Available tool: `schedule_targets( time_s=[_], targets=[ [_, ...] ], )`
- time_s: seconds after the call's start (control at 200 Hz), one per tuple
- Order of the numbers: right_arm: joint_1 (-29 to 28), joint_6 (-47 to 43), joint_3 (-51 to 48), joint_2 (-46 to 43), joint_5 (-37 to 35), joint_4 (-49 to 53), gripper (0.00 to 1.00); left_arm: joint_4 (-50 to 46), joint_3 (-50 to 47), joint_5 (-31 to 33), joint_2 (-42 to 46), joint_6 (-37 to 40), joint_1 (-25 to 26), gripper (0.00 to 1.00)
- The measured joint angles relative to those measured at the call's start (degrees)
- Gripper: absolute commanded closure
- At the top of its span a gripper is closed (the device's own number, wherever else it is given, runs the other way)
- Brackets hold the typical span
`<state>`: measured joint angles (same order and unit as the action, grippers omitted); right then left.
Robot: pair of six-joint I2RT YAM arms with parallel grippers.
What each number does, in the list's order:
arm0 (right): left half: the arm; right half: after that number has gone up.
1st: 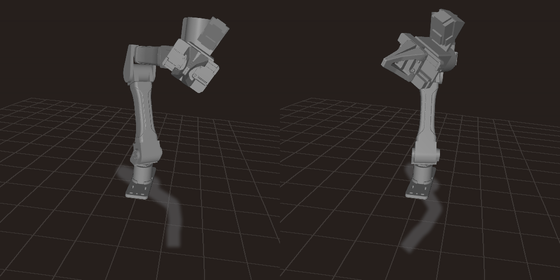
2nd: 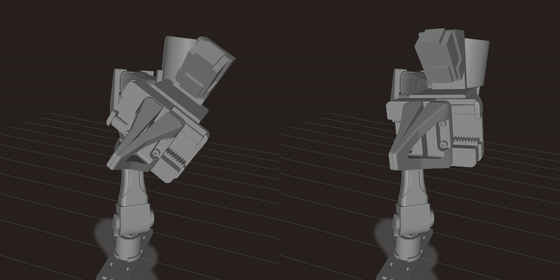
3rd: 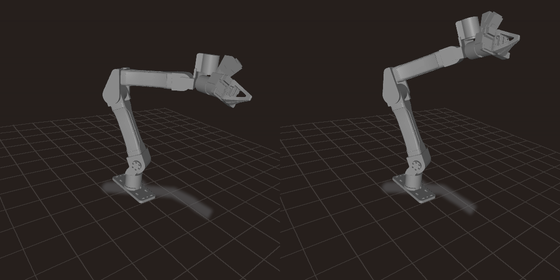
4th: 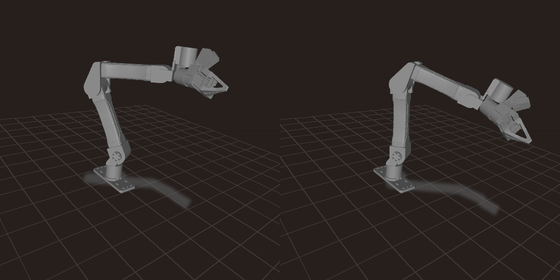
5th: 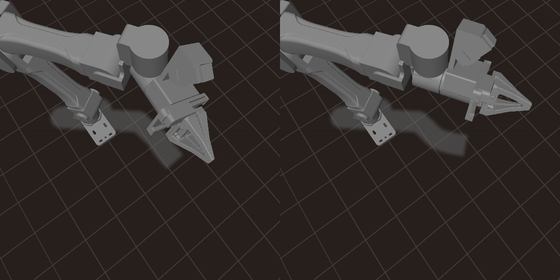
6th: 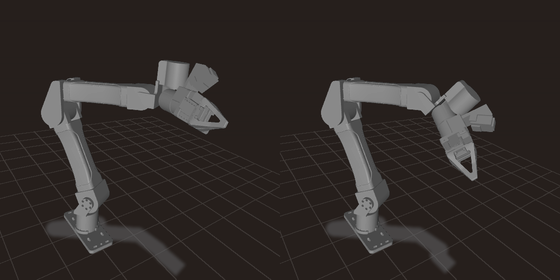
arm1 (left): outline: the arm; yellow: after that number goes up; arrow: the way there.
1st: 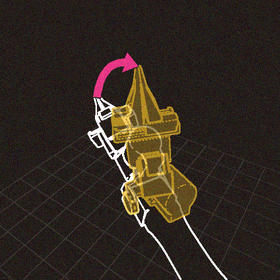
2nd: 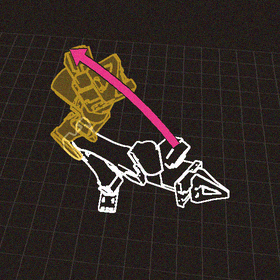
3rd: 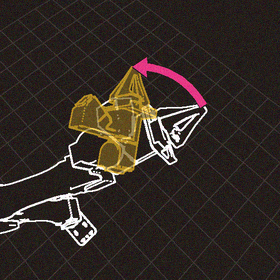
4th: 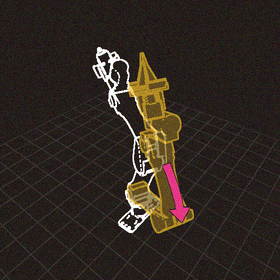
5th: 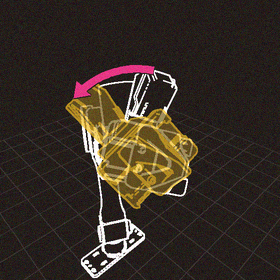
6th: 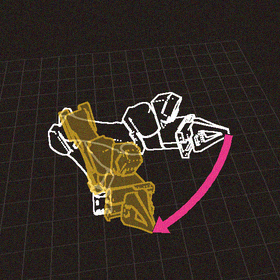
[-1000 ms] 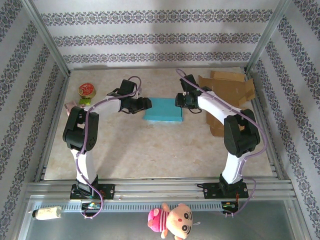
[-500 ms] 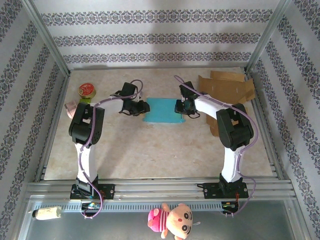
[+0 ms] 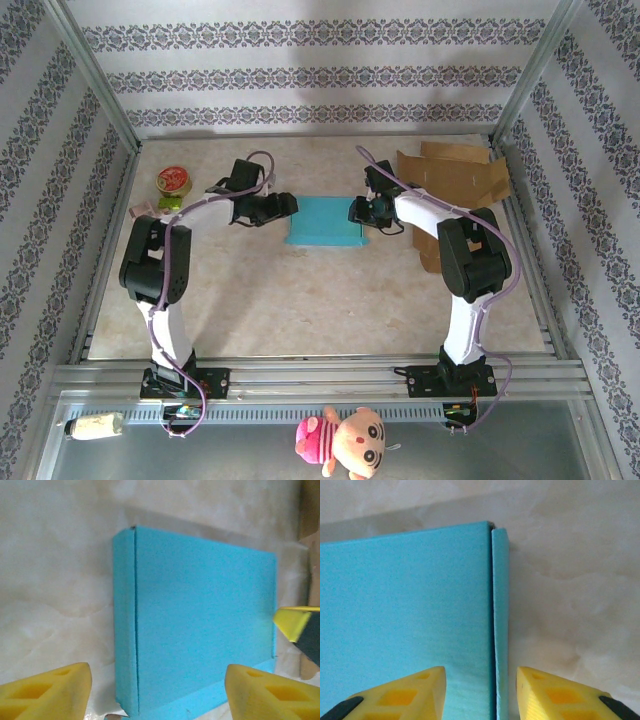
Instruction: Fold the paper box
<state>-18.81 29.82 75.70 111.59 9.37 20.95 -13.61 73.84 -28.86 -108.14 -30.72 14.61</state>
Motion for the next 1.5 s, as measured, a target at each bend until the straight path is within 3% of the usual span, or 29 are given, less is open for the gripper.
schedule_targets(
  time_s=[0.11,0.53,0.844,1.029,1.249,1.504],
  targets=[
    [0.33,0.22,0.28,0.90,0.68,-0.24,0.59,0.46,-0.22,-0.04,0.50,-0.17,-0.79,0.25],
    [1.51,1.79,-5.20,2.34,14.19,-13.22,0.88,4.42,-7.28,-3.13,-0.57,-1.64,-4.09,0.19],
    [6.01,1.70,-11.72,2.47,26.45,-24.83,0.91,10.84,-12.24,-10.49,-0.50,-3.82,-6.34,0.17],
    [8.15,2.38,-11.69,4.52,32.87,-27.15,0.90,24.20,-15.56,-16.33,-1.79,-10.10,-6.47,0.17],
    [8.37,3.15,-11.69,5.05,33.81,-28.04,0.91,36.11,-16.26,-19.41,-4.39,-16.68,-6.47,0.17],
    [8.59,3.91,-11.65,5.22,34.03,-28.33,0.90,43.04,-16.96,-20.20,-6.95,-21.11,-5.53,0.18]
  ],
)
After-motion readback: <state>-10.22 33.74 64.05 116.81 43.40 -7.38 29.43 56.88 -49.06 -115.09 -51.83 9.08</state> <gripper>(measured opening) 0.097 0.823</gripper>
